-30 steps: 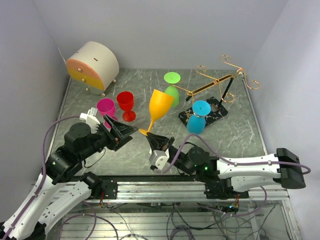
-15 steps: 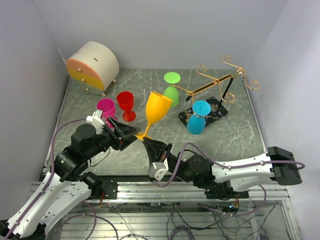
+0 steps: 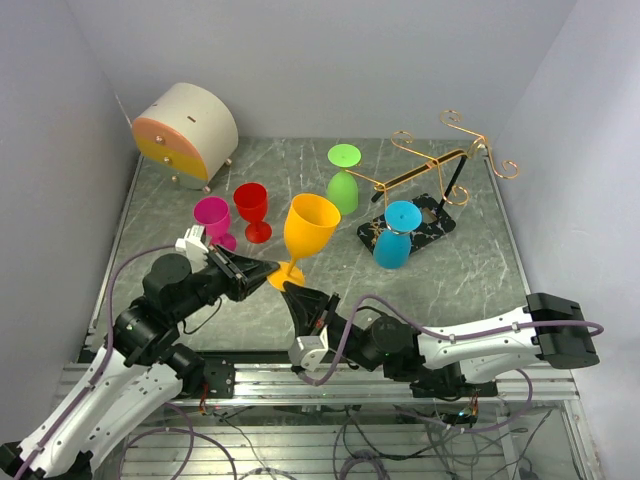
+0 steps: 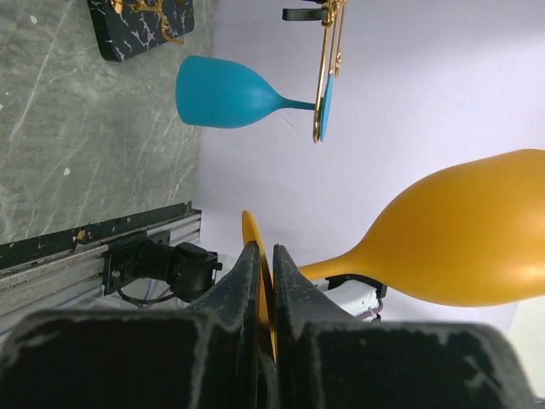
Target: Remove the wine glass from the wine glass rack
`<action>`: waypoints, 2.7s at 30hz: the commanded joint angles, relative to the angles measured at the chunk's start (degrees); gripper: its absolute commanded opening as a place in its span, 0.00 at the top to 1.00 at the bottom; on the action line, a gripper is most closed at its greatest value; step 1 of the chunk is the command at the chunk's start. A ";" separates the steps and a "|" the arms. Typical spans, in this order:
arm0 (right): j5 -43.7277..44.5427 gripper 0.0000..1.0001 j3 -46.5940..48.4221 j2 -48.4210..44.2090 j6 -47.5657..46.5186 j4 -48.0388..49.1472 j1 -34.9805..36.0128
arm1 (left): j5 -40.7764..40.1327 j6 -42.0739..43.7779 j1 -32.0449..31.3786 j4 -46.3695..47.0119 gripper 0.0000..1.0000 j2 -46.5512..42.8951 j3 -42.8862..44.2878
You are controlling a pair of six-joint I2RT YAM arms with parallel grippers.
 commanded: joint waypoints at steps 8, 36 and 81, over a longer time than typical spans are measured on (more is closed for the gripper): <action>9.36 0.75 1.85 -3.23 8.92 -7.39 1.53 | -0.22 1.51 0.27 2.00 0.93 -3.86 -1.81; -19.42 0.51 70.87 10.40 61.50 -84.97 -29.80 | -33.78 14.95 0.24 -37.24 0.93 -21.48 13.94; -55.74 1.00 91.28 34.30 68.82 -97.27 -34.51 | -49.56 14.88 0.30 -57.51 0.46 -13.10 28.00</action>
